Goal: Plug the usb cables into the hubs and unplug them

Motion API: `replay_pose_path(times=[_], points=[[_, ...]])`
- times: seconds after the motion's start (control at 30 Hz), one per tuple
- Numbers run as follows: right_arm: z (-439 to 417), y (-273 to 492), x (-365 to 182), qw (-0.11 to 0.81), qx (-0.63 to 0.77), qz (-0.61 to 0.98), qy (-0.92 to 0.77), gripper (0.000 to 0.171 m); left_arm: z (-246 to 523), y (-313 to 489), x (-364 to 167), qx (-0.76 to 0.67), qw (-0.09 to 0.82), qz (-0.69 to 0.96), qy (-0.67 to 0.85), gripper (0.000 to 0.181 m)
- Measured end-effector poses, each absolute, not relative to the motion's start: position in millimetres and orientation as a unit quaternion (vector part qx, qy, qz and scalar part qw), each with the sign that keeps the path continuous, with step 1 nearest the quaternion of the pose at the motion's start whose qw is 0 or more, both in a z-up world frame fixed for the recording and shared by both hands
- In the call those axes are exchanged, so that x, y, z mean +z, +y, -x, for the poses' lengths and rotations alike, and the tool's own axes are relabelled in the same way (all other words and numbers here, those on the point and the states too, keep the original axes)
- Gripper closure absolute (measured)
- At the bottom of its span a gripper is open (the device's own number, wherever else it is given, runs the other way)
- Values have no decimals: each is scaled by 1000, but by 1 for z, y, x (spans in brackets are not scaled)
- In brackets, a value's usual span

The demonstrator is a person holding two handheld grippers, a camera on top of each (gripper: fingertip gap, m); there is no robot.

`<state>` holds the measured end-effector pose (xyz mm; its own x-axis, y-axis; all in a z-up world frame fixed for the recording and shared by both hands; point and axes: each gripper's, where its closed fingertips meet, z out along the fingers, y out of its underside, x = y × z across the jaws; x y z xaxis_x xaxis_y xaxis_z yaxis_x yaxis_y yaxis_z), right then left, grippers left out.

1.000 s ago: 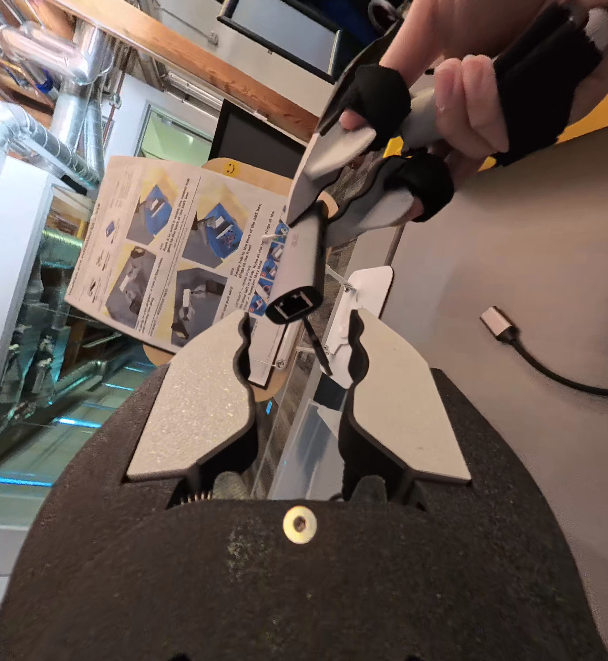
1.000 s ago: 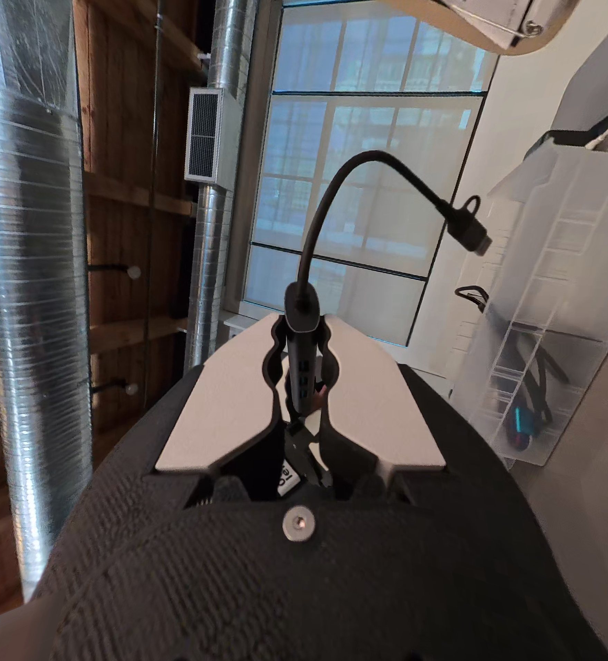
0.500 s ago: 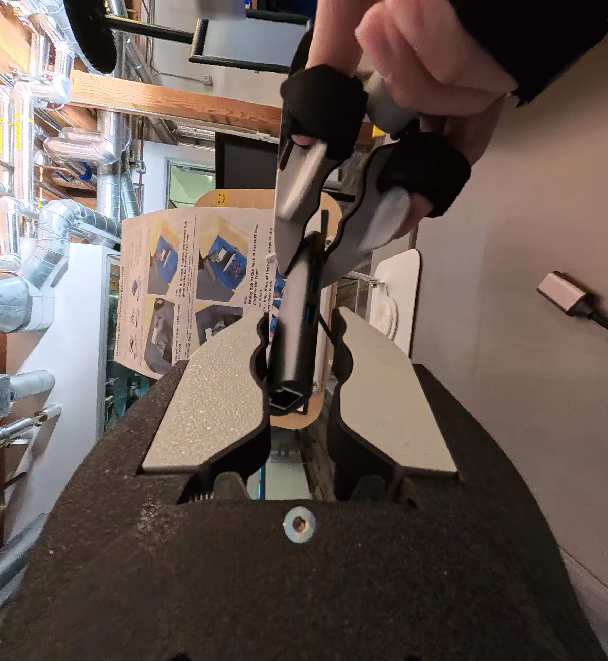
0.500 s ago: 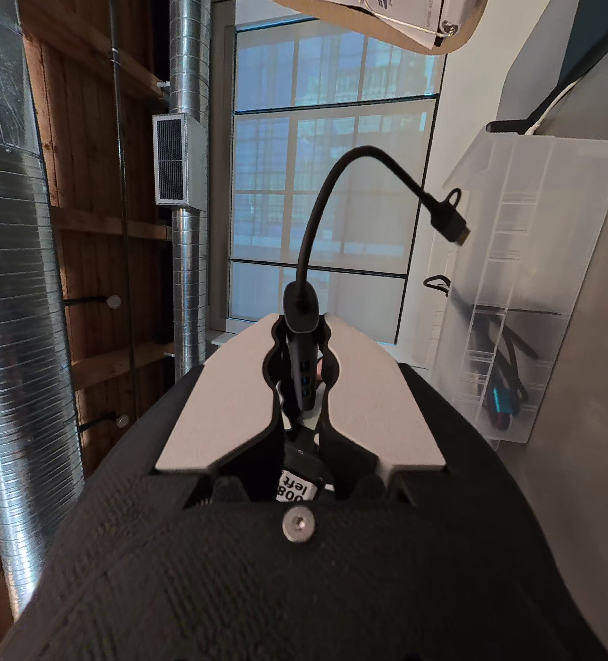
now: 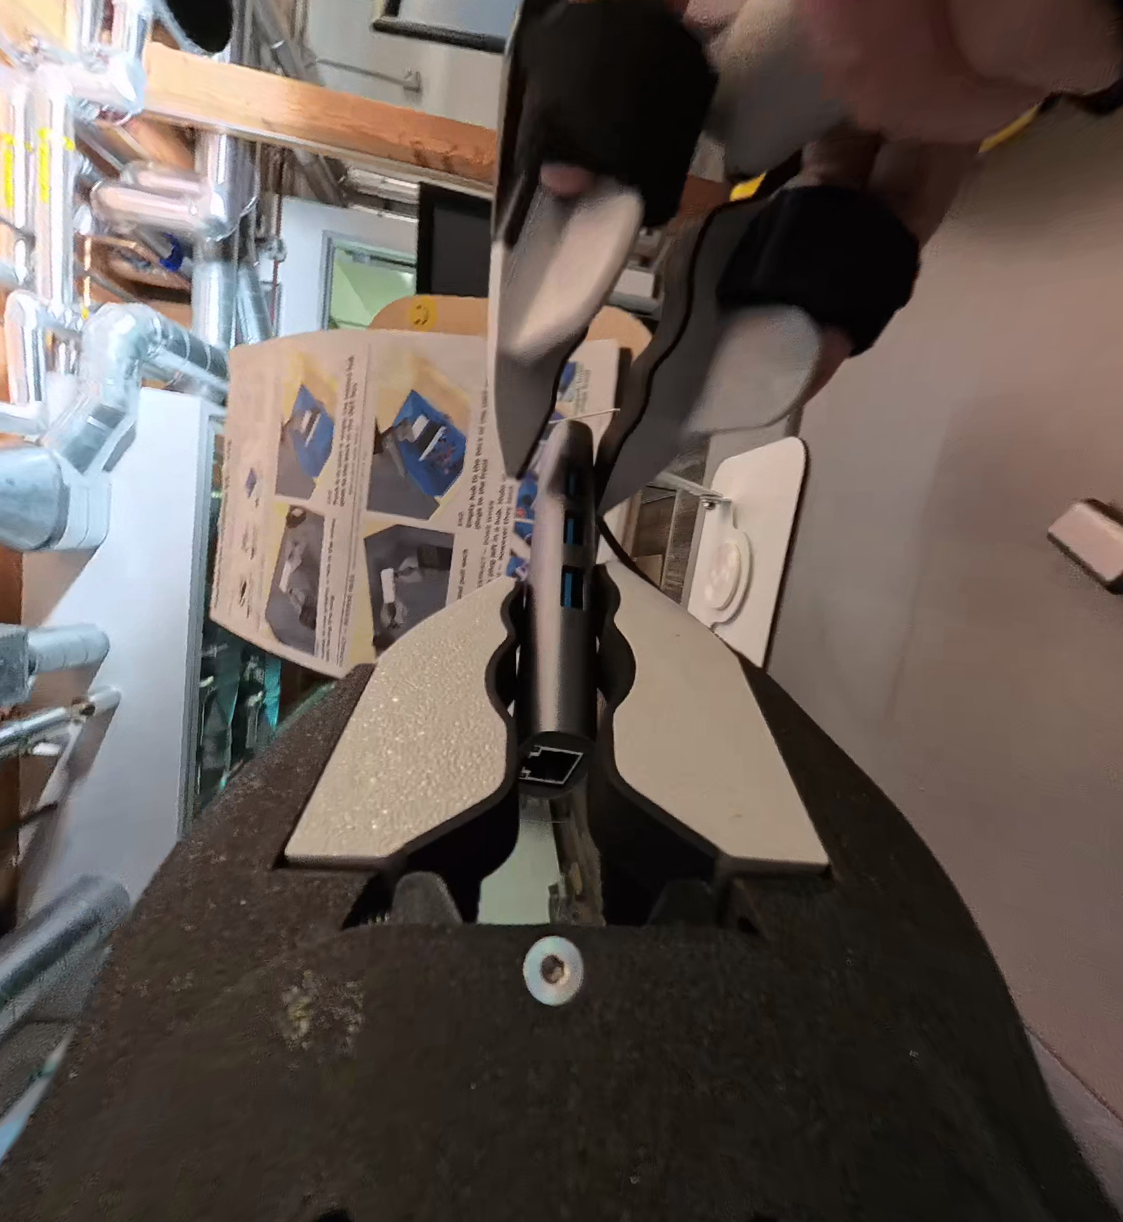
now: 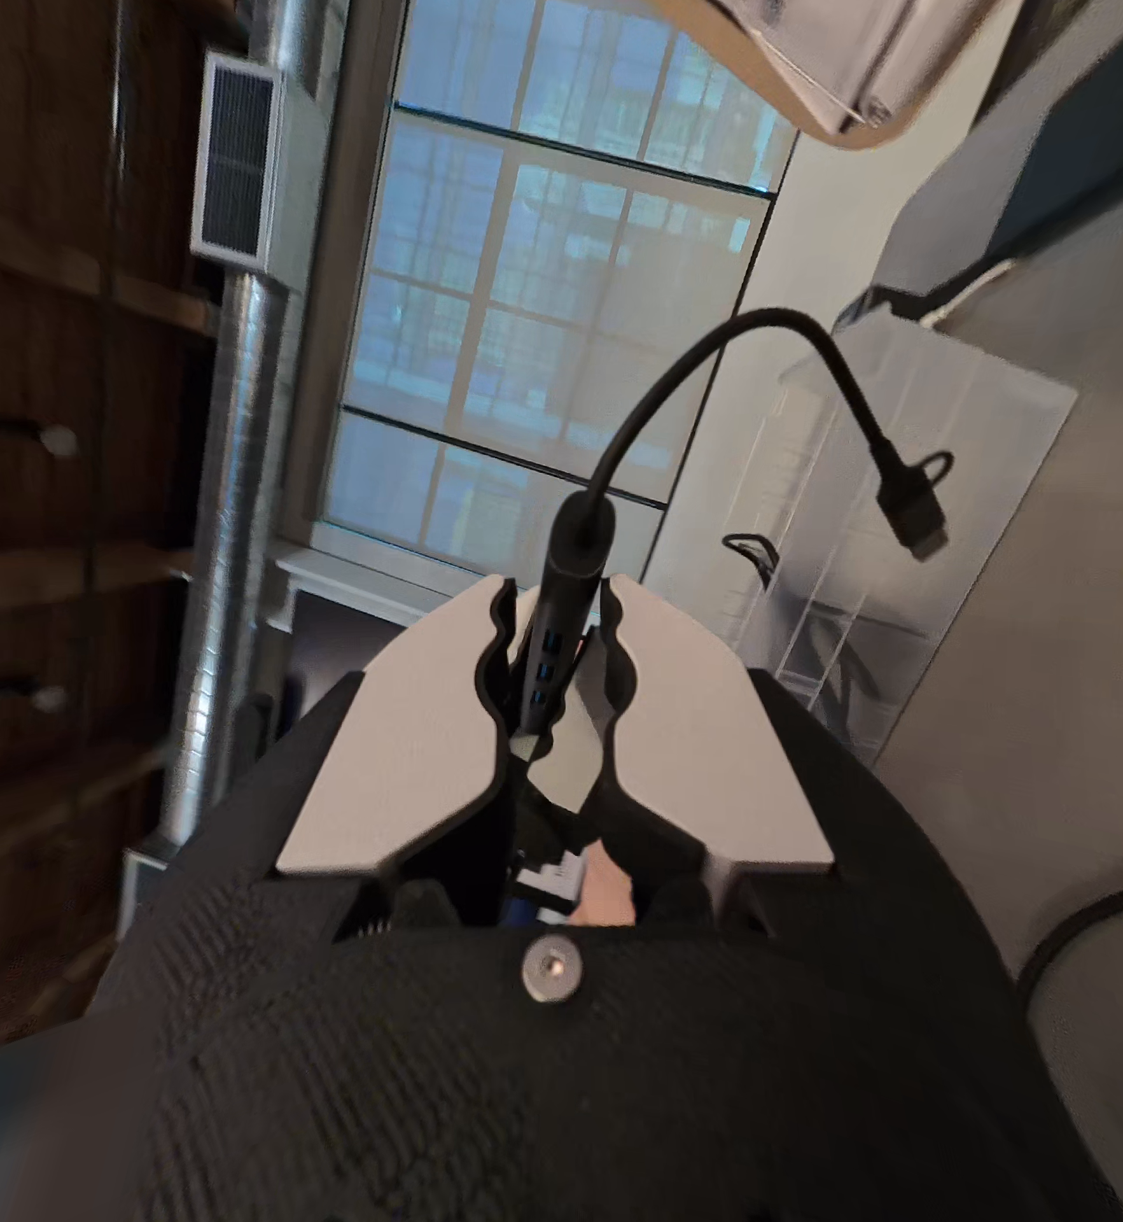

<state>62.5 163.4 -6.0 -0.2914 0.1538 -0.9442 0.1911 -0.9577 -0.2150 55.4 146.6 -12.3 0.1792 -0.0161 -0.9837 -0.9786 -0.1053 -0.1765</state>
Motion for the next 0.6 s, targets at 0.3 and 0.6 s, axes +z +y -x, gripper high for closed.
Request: replay_pose_path(times=[0.3, 0.6], points=[[-85, 161, 46, -261, -719, -547, 341, 139, -18, 137, 33, 464, 547, 598, 358, 163], [-139, 77, -110, -49, -293, -525, 798, 170, 10, 113, 56, 438, 585, 604, 318, 163]])
